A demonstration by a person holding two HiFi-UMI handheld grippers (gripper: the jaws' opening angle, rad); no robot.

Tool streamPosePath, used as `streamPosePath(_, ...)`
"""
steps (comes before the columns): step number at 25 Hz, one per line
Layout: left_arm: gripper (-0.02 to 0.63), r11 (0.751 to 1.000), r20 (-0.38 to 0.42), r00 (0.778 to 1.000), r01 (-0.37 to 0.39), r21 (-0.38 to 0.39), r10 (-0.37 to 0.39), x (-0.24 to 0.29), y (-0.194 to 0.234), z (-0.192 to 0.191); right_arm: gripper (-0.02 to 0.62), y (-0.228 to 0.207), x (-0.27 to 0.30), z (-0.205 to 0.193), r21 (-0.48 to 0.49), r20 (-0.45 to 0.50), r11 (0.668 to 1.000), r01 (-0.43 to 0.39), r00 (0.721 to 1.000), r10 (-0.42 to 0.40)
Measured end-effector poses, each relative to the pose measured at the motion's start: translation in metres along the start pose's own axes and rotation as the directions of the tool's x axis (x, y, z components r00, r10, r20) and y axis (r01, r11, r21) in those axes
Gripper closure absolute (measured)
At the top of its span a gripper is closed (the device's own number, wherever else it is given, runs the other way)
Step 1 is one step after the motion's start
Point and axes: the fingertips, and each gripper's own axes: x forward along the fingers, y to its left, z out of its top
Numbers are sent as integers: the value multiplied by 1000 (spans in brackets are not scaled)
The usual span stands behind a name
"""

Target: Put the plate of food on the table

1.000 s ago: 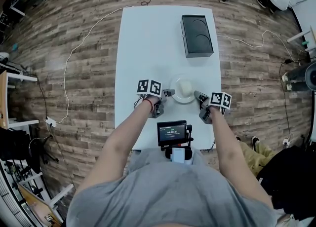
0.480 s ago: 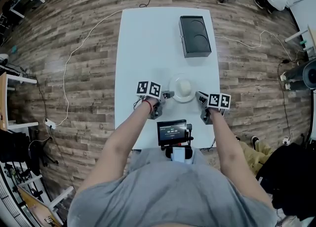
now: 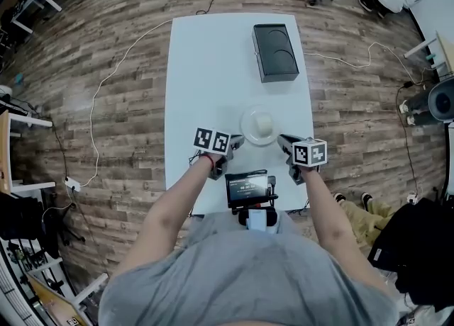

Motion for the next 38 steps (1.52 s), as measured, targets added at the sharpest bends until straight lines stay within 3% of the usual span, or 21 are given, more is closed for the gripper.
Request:
streamPosePath(6,586,995,53,998,35,90,-40,-7,-16,0,557,23,-8,1,-16,37,999,-40,998,40)
streamPosePath(19,586,972,58,996,46,229,-61,-31,-31,-27,557,61,-28,-15,-65,74,995,-72,994,77)
streamPosePath(38,586,953,186,975,65,295,-124,-61,-75,-67,556,107,-77,-41,-82,179,988,-132,973,145)
